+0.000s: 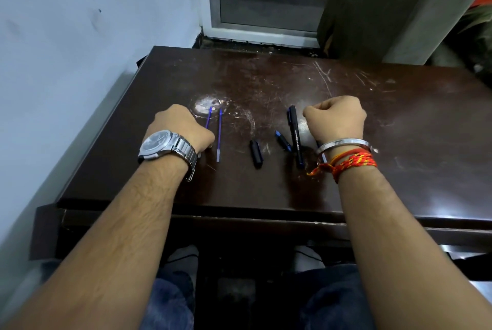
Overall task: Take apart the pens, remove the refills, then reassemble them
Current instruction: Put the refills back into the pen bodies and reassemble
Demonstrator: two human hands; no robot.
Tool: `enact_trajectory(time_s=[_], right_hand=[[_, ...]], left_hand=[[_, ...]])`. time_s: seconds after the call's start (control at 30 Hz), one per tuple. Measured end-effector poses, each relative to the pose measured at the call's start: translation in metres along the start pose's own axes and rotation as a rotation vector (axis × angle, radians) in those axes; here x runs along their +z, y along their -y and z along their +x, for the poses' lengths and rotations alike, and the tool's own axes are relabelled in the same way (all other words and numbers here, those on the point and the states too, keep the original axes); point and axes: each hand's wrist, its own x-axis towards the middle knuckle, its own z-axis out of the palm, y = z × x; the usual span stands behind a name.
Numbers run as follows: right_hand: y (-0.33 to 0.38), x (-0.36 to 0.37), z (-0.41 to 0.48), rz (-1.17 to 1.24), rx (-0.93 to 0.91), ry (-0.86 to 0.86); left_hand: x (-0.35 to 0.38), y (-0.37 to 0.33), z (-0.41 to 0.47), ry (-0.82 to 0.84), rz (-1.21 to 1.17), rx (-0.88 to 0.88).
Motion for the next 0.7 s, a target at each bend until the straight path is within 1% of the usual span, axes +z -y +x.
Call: enact_trajectory(time_s=[0.07, 0.13, 0.23, 0.33, 0.4, 0.43, 0.53, 0.57, 0.63, 0.7], right_hand=[[-0.002, -0.003, 0.002, -0.079, -0.012, -0.014], [-0.005, -0.005, 0.004, -0.175, -0.005, 0.002], [-0.009, -0.005, 0.003, -0.331, 0.058, 0.100], [-0.010, -0.002, 0.003, -0.425, 0.066, 0.148], [-0.010, 0.000, 0.004, -0.445, 0.046, 0.150], [-0.010, 0.000, 0.004, -0.451, 0.037, 0.152], [-0.008, 0.003, 0.004, -0.450, 0.017, 0.172], [-0.008, 0.004, 0.003, -0.453, 0.015, 0.186], [-0.007, 0.005, 0.002, -0.460, 0.016, 0.213], [-0.006, 0.004, 0.002, -0.450, 0.021, 0.202]], left_hand=[[-0.001, 0.000, -0.002, -0.016, -0.016, 0.009], [-0.001, -0.003, -0.006, -0.070, -0.080, 0.039], [0.003, -0.012, -0.012, -0.192, -0.192, 0.128], [0.011, -0.025, -0.015, -0.224, -0.355, 0.248], [0.016, -0.031, -0.017, -0.194, -0.476, 0.352], [0.018, -0.032, -0.018, -0.150, -0.533, 0.403], [0.026, -0.031, -0.018, 0.065, -0.674, 0.506], [0.029, -0.030, -0.019, 0.111, -0.692, 0.524], [0.031, -0.030, -0.020, 0.136, -0.715, 0.542], [0.030, -0.031, -0.021, 0.132, -0.752, 0.534]])
